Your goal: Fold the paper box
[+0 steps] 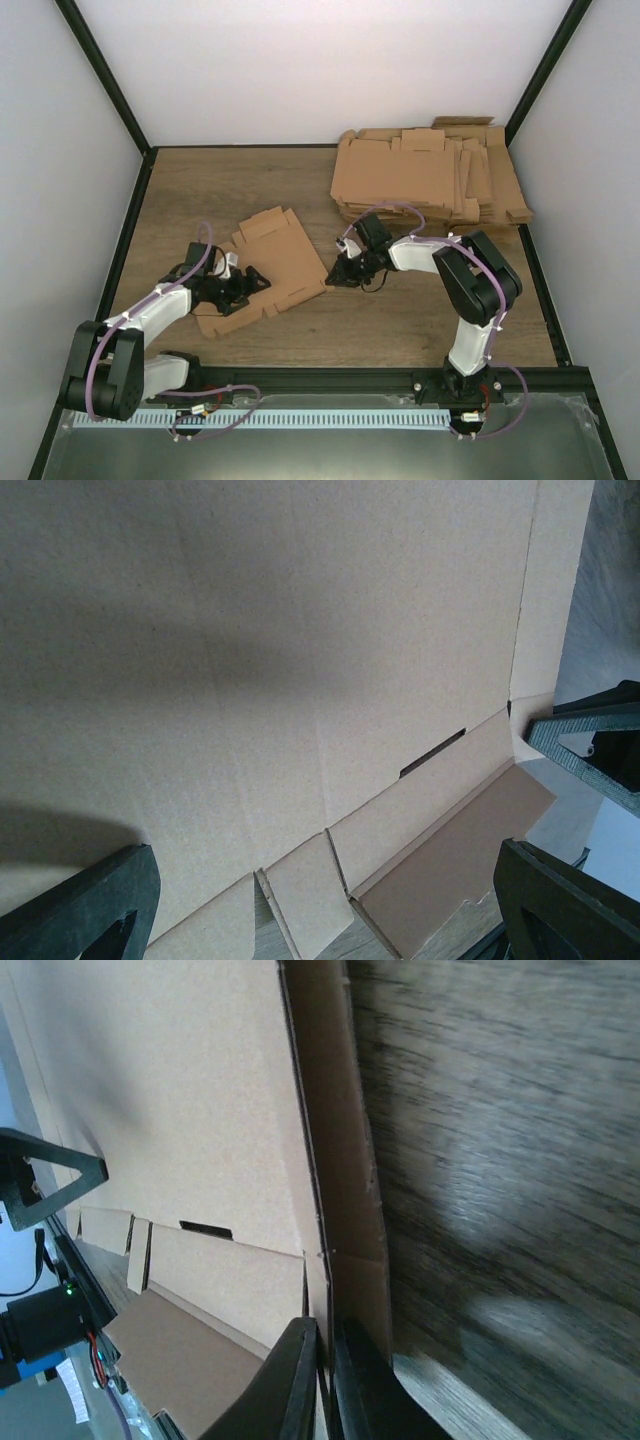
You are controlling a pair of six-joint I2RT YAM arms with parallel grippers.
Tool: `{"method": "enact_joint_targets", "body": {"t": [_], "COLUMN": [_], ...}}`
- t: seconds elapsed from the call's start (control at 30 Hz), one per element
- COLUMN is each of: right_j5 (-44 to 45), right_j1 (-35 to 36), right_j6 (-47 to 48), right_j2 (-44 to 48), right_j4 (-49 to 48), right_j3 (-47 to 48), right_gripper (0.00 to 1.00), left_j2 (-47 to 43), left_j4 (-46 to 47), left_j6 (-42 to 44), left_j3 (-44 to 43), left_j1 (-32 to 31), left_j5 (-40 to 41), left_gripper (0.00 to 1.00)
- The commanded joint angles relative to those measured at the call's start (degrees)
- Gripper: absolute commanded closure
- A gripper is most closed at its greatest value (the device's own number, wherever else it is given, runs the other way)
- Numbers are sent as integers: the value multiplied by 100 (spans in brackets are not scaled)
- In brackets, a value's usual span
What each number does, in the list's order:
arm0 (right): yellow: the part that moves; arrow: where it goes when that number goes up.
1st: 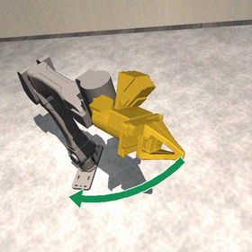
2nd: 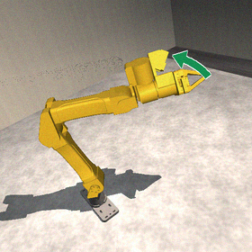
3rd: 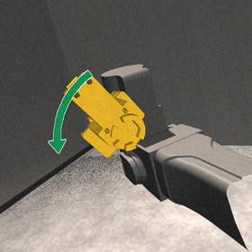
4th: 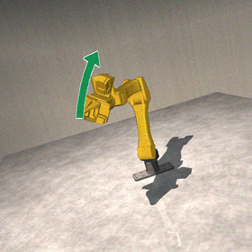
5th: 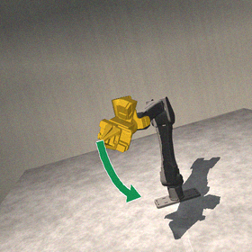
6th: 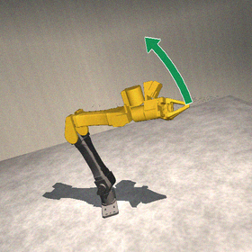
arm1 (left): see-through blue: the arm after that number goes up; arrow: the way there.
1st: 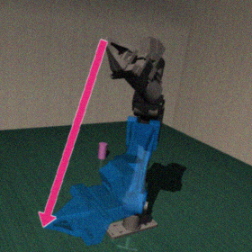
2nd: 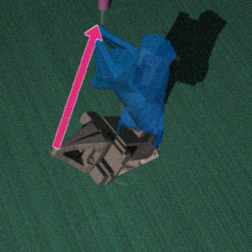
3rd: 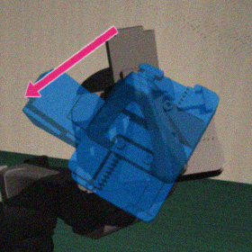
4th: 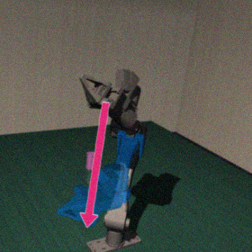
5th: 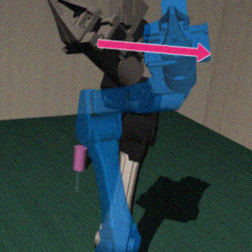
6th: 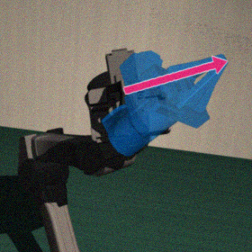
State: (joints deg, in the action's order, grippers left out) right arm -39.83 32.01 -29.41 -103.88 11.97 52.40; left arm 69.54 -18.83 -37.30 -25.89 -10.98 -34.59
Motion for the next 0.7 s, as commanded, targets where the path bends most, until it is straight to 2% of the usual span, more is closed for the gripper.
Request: {"method": "enact_joint_targets", "body": {"t": [0.0, 0.1, 0.2, 0.47, 0.67], "right_j5": [-72, 159, 415, 628, 1314], "right_j1": [43, 42, 42, 43, -13], "right_j6": [-38, -187, -208, -325, -259], "right_j2": [231, 592, 901, 1445, 1926], "right_j4": [-67, -138, -129, -131, 132], "right_j3": [33, 10, 59, 396, 841], "right_gripper": [94, 99, 99, 99, 99], "left_j2": [105, -18, -329, -859, -898], "left_j4": [-56, -214, -534, -1643, -2156], "left_j6": [124, 249, 362, 722, 1018], "left_j3": [40, -130, -577, -1977, -2678], "left_j1": [-44, -52, -53, -53, -53], "left_j5": [222, 114, 153, 698, 1199], "left_gripper": [5, 2, 0, 0, 0]}}
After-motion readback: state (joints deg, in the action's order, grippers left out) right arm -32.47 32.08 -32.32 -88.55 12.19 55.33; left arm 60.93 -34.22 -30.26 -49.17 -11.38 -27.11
